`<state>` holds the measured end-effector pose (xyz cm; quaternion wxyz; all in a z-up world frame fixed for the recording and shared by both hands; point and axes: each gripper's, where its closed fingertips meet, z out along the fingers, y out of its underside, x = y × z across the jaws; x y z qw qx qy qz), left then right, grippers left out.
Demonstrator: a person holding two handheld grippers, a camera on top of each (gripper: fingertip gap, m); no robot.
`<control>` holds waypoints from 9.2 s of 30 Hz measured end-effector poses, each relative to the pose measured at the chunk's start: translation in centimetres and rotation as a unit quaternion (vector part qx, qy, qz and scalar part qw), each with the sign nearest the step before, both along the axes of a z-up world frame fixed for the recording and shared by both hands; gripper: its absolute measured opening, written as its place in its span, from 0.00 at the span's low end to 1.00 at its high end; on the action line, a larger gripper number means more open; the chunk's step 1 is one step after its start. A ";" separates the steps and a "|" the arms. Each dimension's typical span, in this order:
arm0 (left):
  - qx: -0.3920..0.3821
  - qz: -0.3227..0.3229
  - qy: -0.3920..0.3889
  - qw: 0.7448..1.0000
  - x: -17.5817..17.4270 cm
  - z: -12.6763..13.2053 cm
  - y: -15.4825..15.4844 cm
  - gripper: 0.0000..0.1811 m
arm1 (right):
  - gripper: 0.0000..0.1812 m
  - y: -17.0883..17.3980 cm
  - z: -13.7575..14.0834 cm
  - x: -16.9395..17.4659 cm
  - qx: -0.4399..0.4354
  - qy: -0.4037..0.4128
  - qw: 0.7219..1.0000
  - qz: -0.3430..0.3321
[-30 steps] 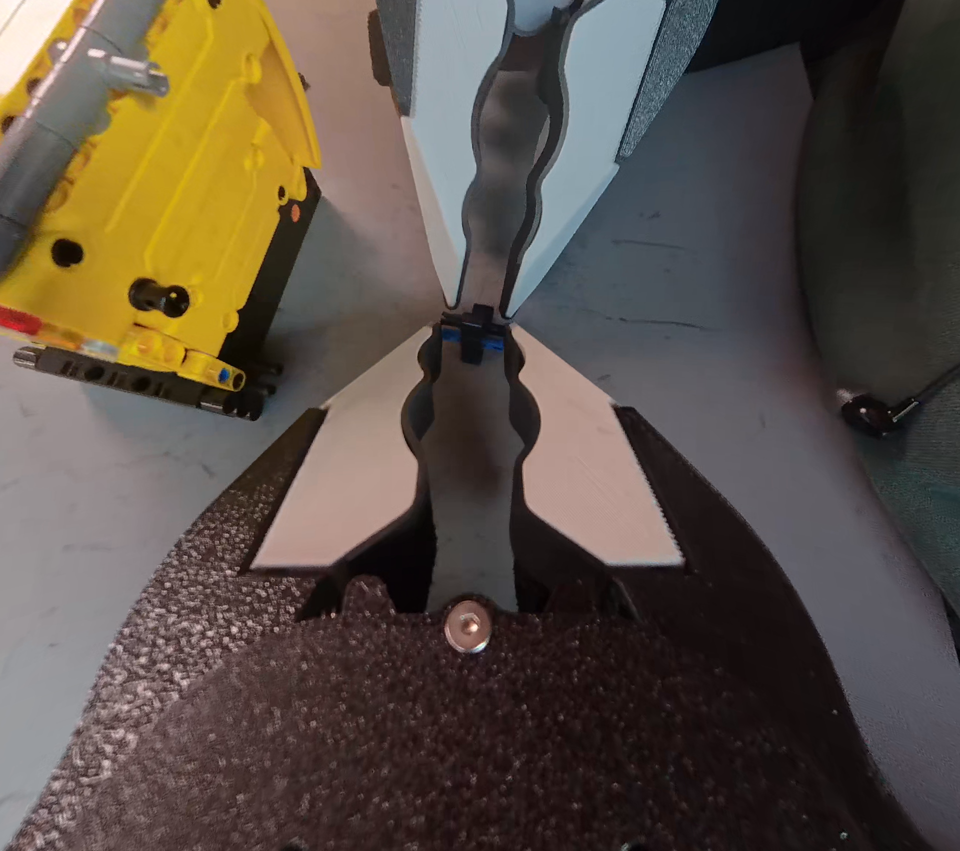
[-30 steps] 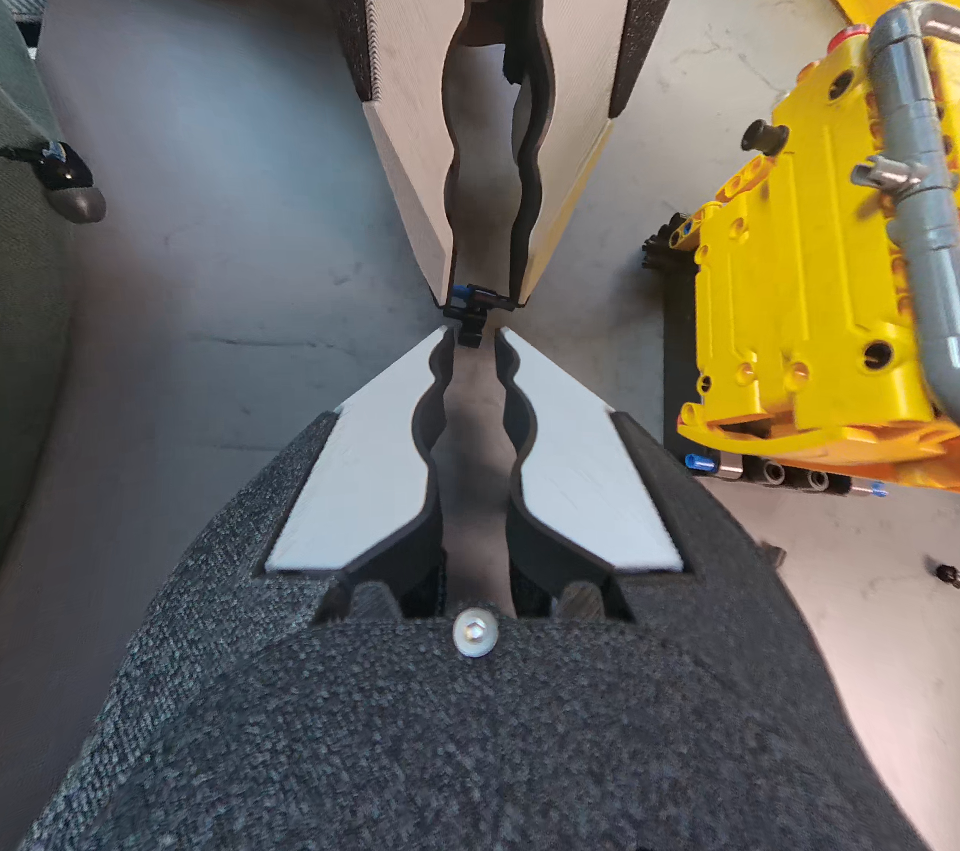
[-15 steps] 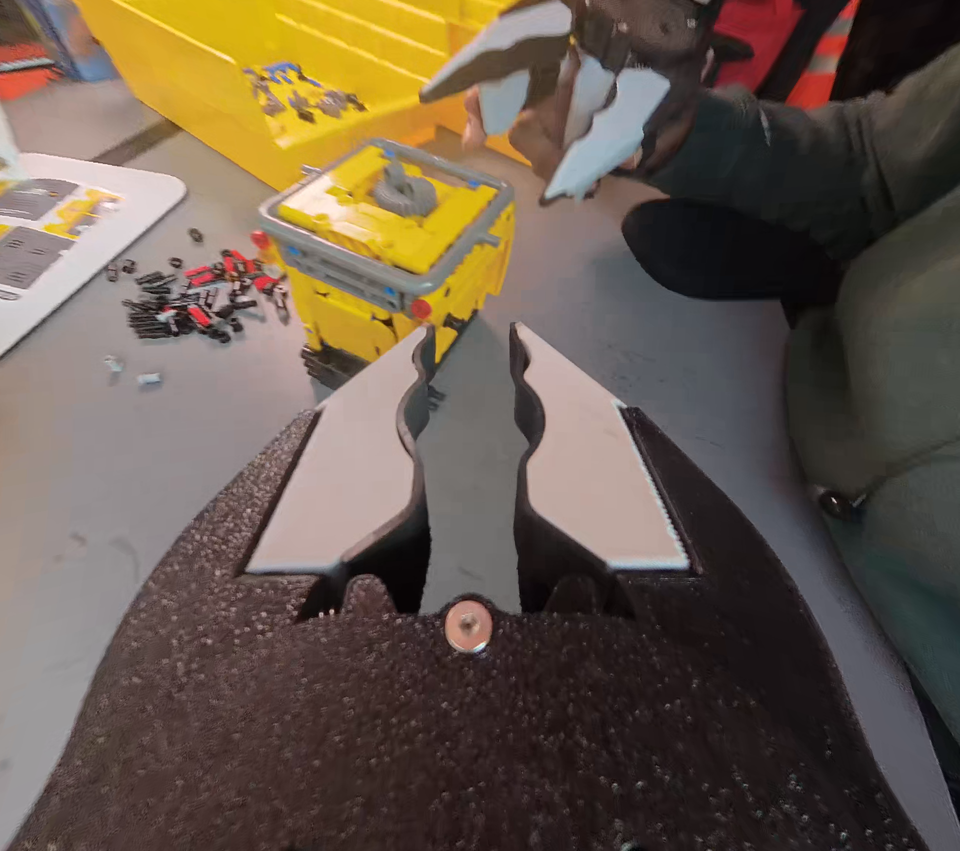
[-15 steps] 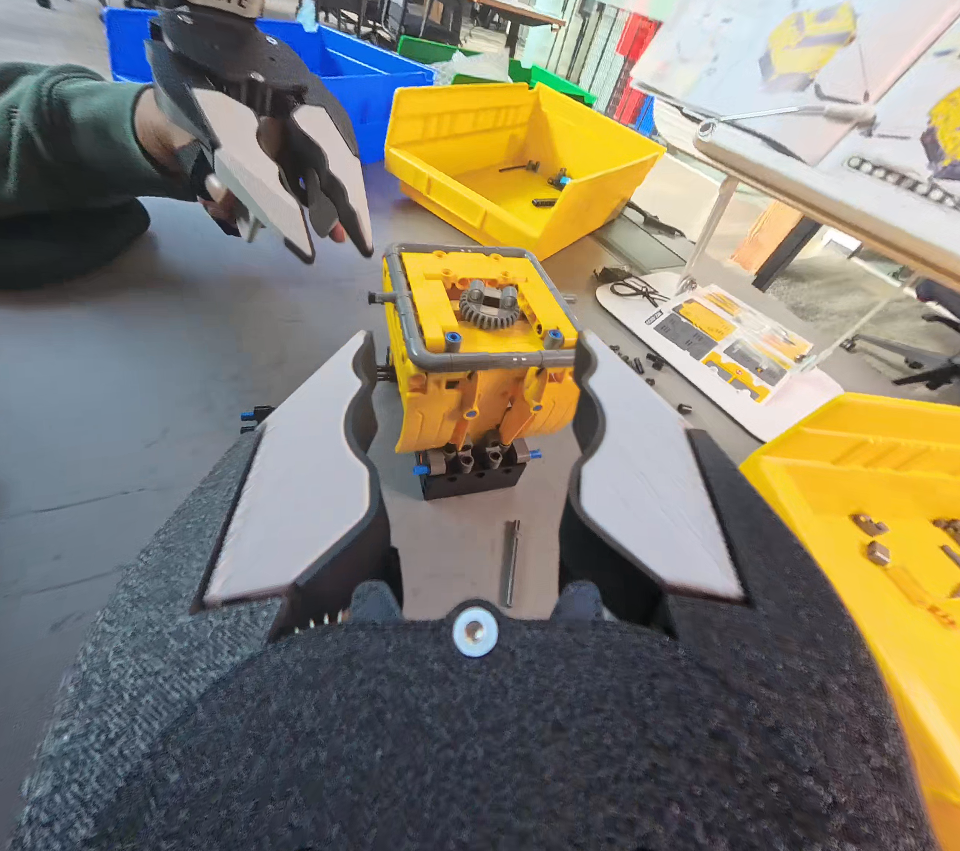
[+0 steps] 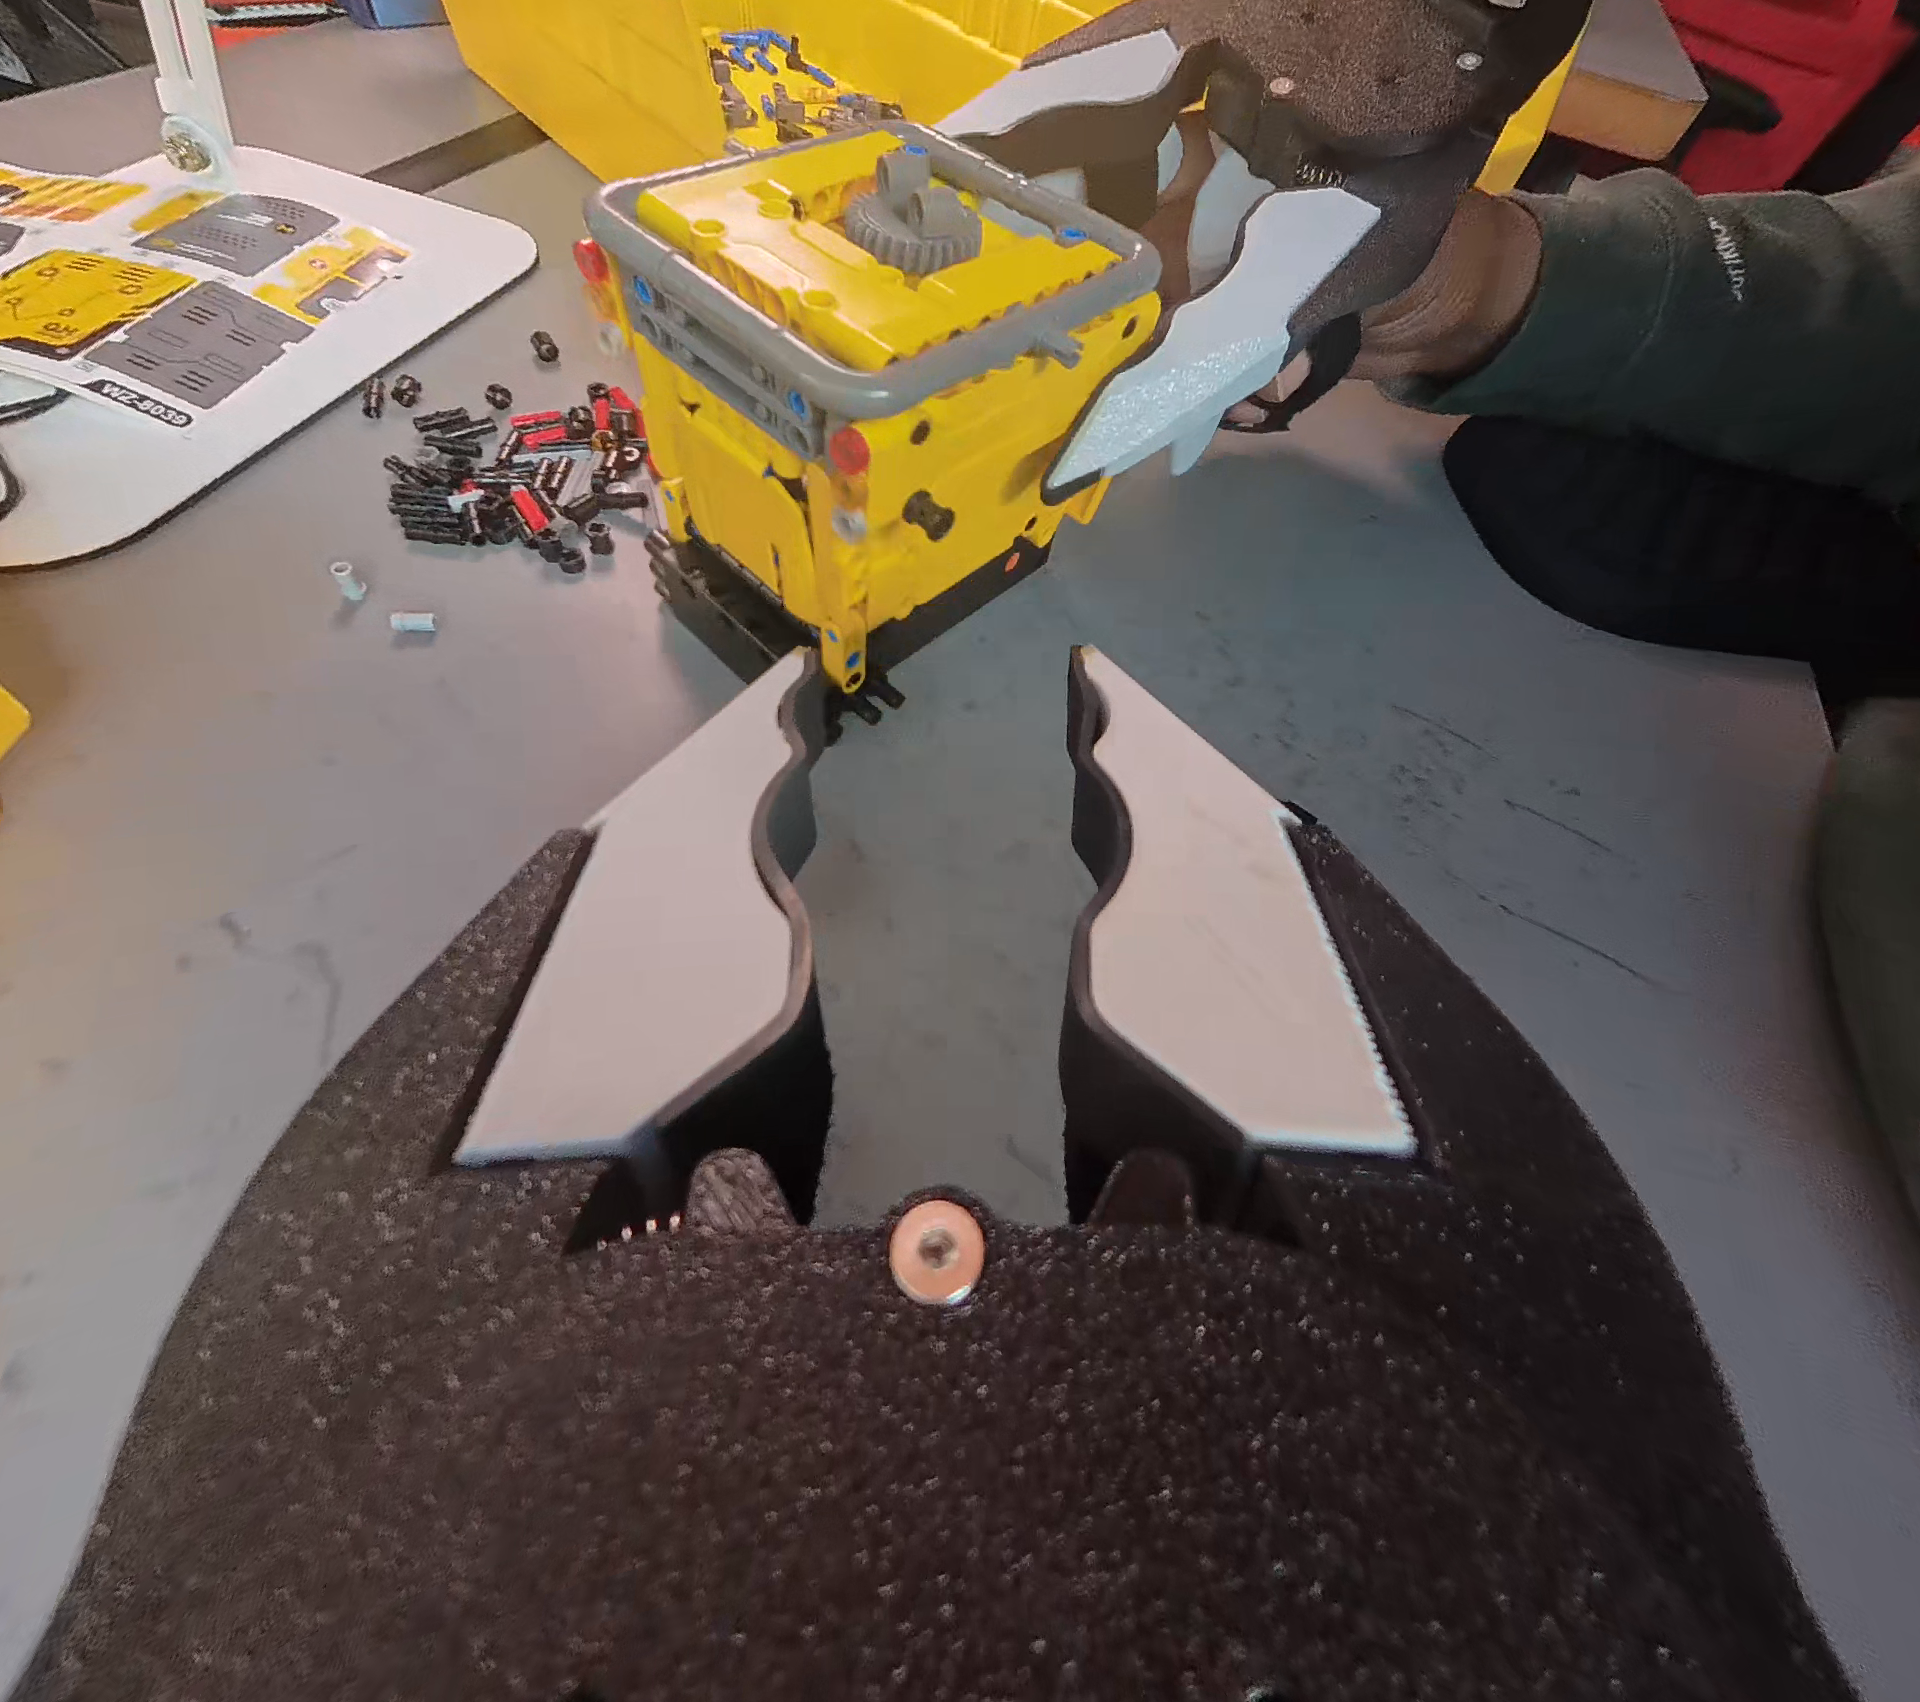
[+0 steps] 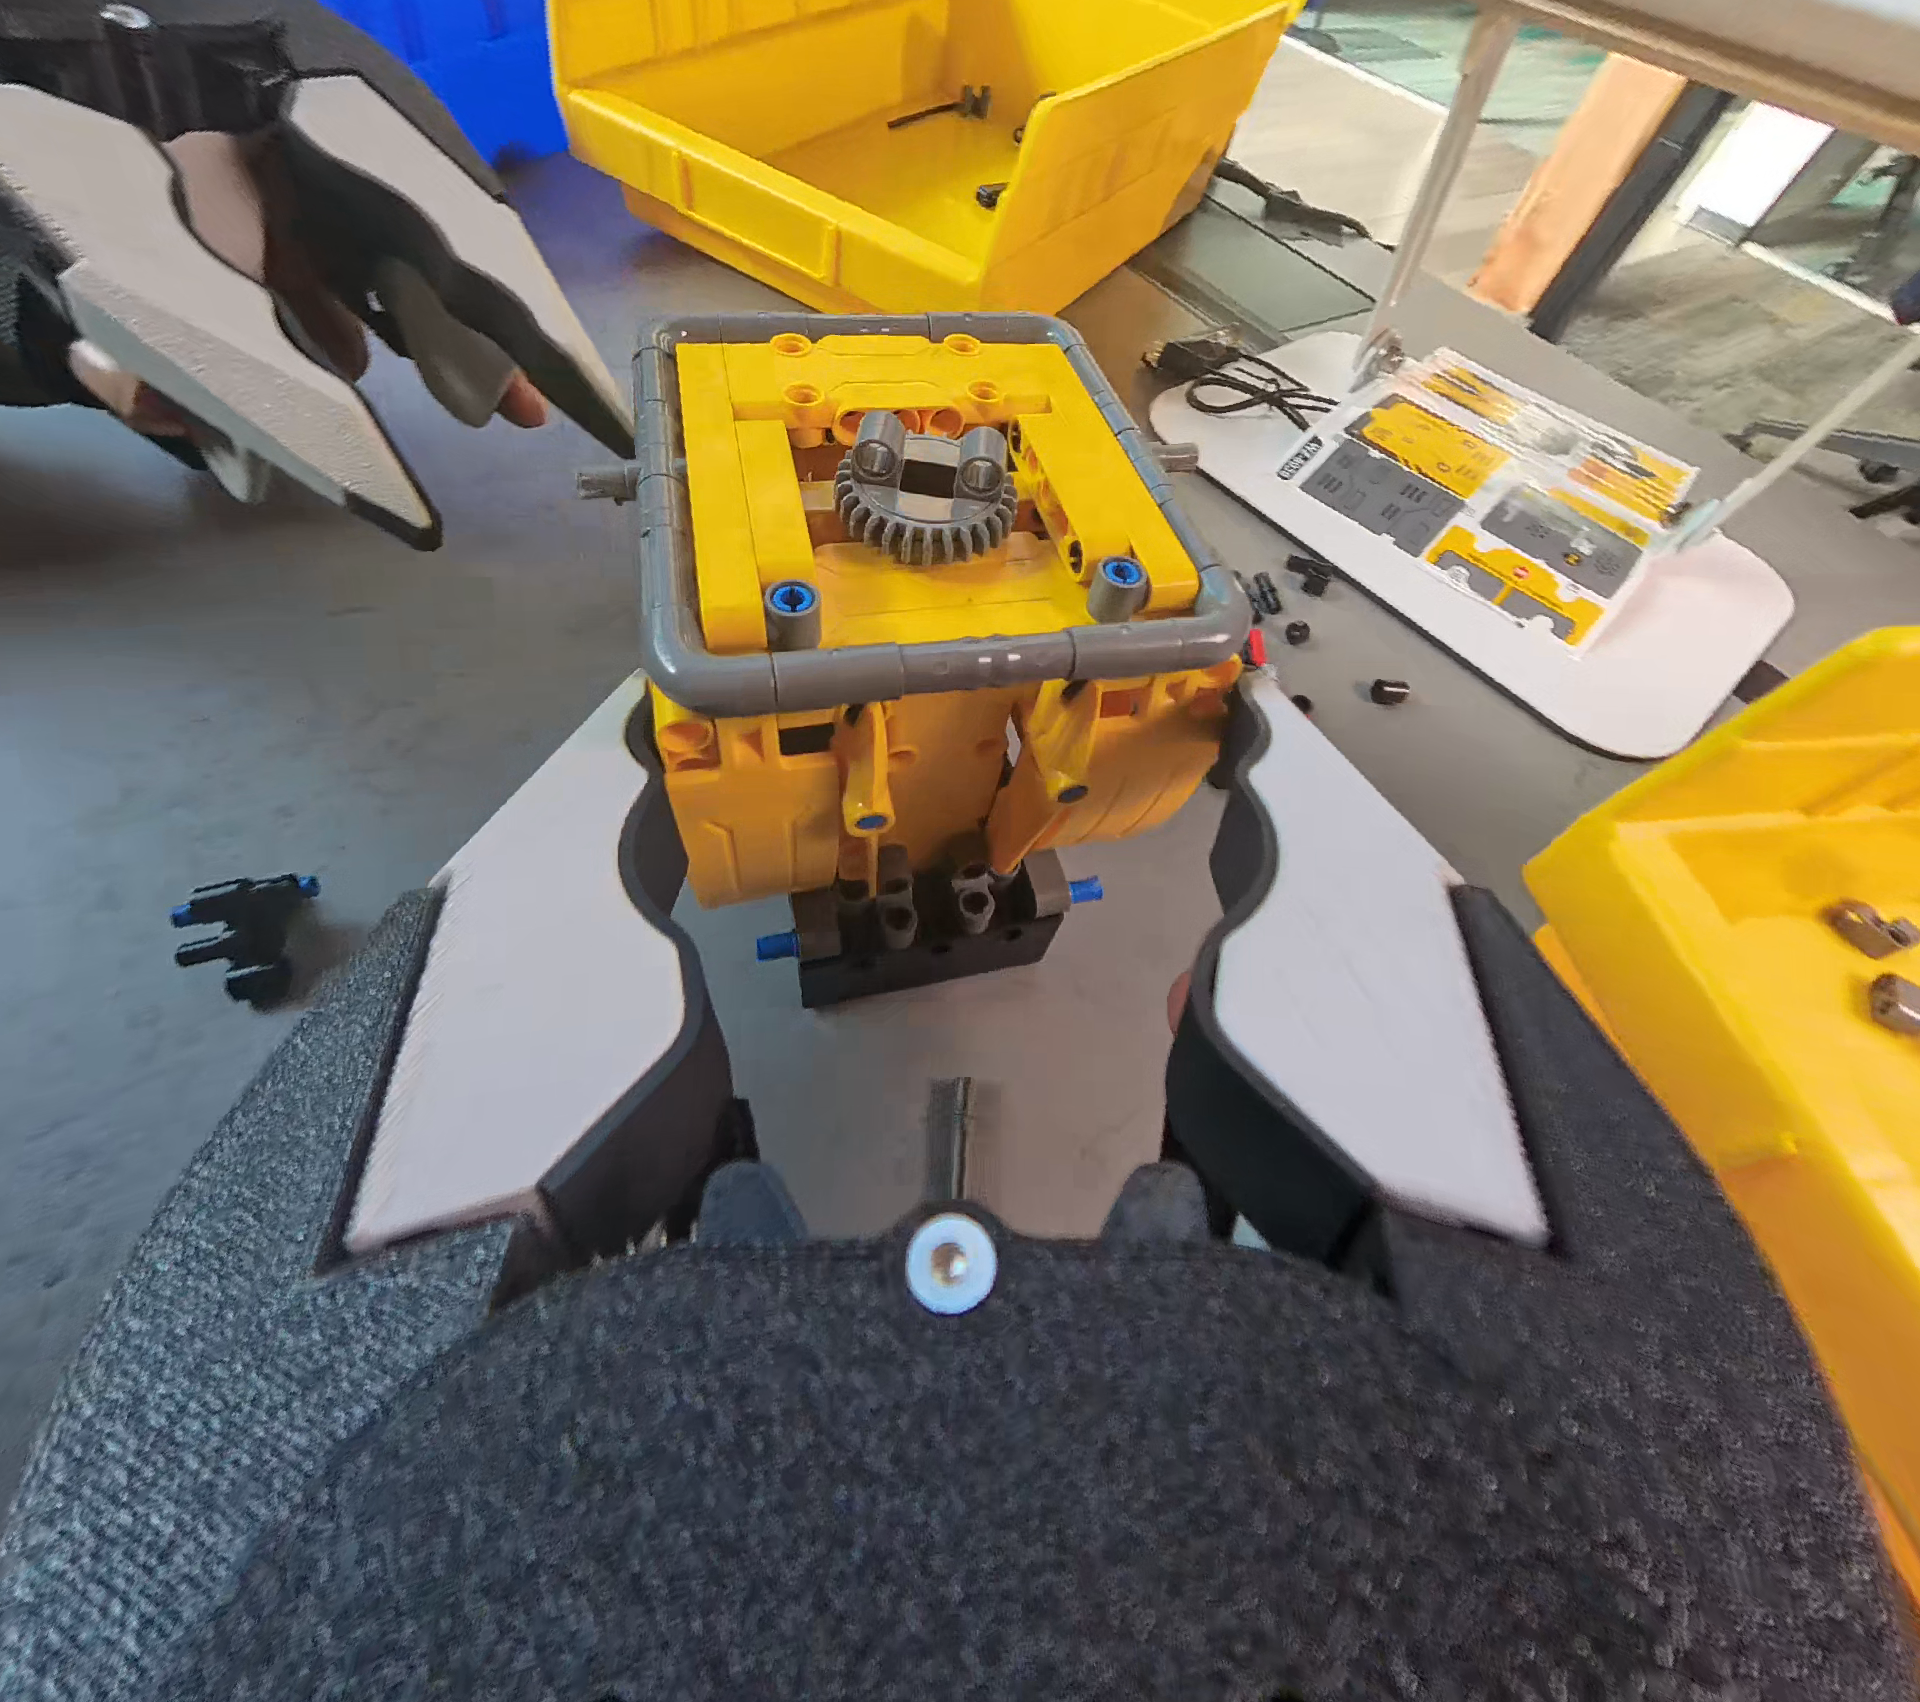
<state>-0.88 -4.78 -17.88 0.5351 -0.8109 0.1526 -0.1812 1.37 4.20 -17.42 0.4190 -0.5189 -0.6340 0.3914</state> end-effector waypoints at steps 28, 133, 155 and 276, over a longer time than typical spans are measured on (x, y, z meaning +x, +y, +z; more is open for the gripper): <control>0.061 -0.081 -0.031 0.994 2.6 1.9 -1.0 0.55 | 0.54 -6.8 0.3 2.6 -0.021 0.015 0.982 0.189; 0.020 0.013 0.105 0.994 -2.3 -0.9 -0.6 0.22 | 0.44 -3.3 -3.0 0.9 0.068 -0.094 0.991 0.073; 0.028 0.003 0.175 0.984 -1.1 -1.6 -0.1 0.30 | 0.45 -4.3 -2.6 -0.8 0.037 -0.072 0.991 0.111; 0.065 0.003 -0.041 0.997 -0.8 2.1 0.4 0.41 | 0.02 -14.0 -6.5 8.1 0.125 -0.223 0.902 0.349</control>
